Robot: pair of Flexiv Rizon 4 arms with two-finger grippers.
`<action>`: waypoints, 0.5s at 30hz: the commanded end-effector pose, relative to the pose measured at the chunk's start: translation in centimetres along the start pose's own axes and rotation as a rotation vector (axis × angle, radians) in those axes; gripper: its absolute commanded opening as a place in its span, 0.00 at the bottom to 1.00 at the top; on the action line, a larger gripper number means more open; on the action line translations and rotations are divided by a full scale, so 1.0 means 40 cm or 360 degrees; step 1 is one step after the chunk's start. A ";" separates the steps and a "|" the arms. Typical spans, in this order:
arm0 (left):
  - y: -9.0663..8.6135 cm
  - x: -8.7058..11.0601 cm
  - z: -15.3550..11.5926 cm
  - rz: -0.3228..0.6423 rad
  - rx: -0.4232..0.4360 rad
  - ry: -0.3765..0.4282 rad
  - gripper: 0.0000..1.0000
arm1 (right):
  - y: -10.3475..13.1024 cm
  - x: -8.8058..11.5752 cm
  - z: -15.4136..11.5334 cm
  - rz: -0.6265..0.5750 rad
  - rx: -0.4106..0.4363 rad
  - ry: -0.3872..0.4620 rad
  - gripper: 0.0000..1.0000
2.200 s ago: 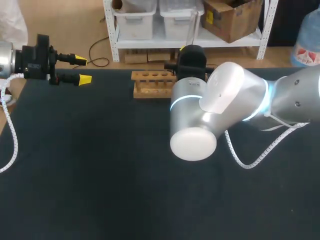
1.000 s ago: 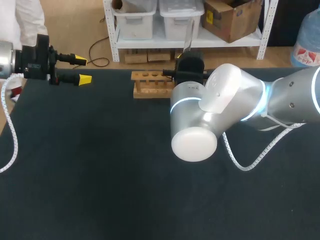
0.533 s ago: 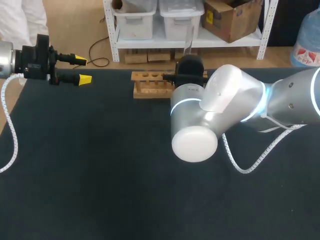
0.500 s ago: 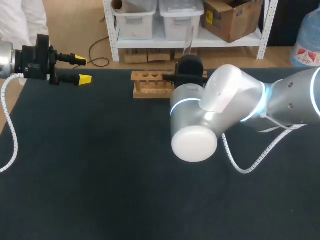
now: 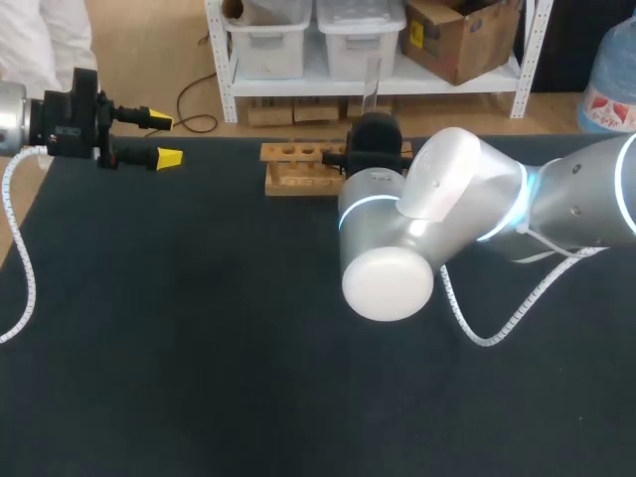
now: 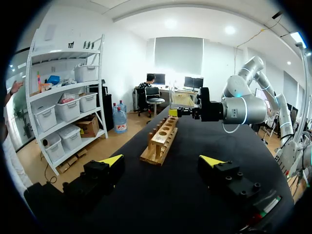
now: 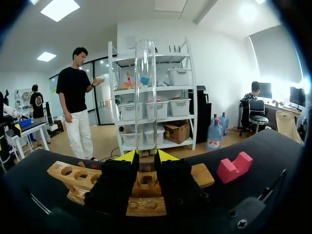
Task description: Grasp the test tube, adjust it, and insert it.
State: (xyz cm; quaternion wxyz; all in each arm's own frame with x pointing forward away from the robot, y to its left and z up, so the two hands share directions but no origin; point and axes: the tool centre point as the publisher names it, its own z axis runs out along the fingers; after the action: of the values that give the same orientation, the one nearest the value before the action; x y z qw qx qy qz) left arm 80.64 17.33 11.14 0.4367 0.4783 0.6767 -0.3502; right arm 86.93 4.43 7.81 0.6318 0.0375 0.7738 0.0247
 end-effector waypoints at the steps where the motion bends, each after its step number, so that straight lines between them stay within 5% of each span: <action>1: -0.001 0.004 0.000 0.0006 -0.0002 -0.0007 1.00 | -0.001 0.000 0.002 0.0001 -0.0008 0.0005 0.27; 6: -0.001 0.004 0.000 0.0006 -0.0002 -0.0007 1.00 | -0.001 0.002 0.003 0.0000 -0.0007 0.0010 0.40; 15: -0.001 0.004 0.000 0.0006 -0.0002 -0.0007 1.00 | 0.000 0.003 0.003 0.0000 -0.0005 0.0018 0.39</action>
State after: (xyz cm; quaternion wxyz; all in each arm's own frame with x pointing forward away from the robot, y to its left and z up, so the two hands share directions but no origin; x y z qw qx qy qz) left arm 80.64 17.33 11.14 0.4367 0.4783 0.6767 -0.3502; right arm 86.94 4.51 7.67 0.6282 0.0376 0.7767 0.0246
